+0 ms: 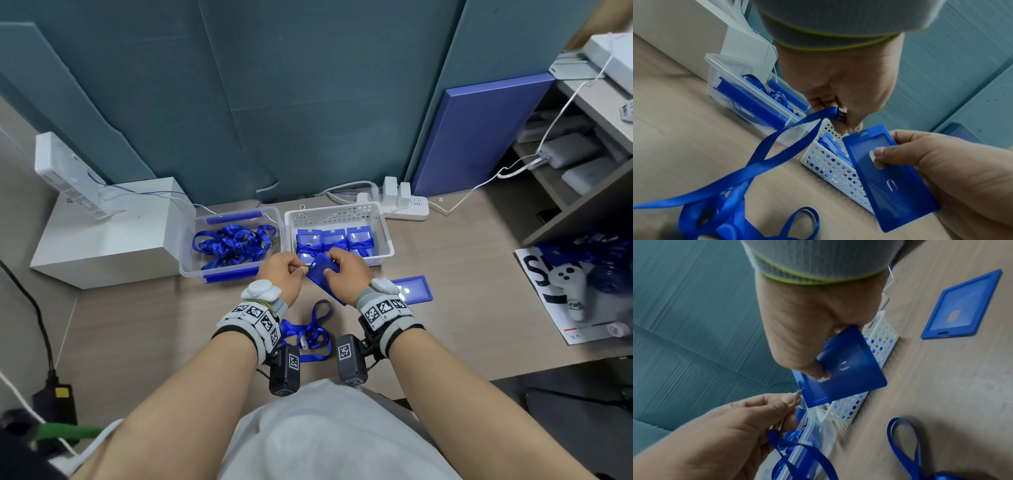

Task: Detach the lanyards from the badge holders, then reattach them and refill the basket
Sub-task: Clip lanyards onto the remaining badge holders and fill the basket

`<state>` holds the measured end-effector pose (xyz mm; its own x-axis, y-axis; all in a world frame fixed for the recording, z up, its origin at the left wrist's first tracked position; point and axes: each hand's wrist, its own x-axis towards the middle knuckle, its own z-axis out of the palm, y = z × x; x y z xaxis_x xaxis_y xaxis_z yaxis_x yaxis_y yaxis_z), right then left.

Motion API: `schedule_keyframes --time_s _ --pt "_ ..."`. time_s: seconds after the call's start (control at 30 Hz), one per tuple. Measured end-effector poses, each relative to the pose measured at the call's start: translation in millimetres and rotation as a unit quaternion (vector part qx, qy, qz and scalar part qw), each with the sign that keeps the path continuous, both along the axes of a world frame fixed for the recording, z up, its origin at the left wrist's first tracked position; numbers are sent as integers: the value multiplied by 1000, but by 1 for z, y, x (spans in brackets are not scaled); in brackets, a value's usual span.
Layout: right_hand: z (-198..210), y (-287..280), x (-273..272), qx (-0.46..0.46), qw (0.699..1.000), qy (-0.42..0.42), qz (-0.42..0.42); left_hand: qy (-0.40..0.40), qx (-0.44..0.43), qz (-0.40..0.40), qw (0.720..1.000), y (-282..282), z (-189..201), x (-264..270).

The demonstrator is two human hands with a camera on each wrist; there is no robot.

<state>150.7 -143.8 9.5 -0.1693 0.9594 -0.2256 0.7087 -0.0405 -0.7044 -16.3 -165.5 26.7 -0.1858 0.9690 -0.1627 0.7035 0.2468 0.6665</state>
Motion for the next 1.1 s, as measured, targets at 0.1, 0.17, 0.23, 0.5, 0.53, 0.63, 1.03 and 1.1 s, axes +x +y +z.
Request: schedule_keyframes --time_s 0.1,0.17,0.23,0.5,0.53,0.63,1.03,1.1 --pt "-5 5 7 -41 998 4 -37 -20 12 -35 999 -1 -3 -5" --pt "-5 5 12 -78 993 47 -73 -25 20 -35 999 -1 -7 -8" --pt "-2 3 16 -104 985 107 -89 -36 28 -23 999 0 -8 -8" --pt "20 -2 26 -235 926 288 -64 -98 78 -37 991 -1 -7 -8" --pt "22 -2 25 -230 924 298 -61 -89 87 -45 991 0 -11 -8" --pt "26 1 23 -214 922 316 -62 -61 74 -33 995 3 -16 -6" --pt "25 8 5 -136 925 316 -161 -189 -107 13 976 7 8 29" --pt "23 9 6 -81 953 249 -152 -222 -97 4 970 4 8 31"
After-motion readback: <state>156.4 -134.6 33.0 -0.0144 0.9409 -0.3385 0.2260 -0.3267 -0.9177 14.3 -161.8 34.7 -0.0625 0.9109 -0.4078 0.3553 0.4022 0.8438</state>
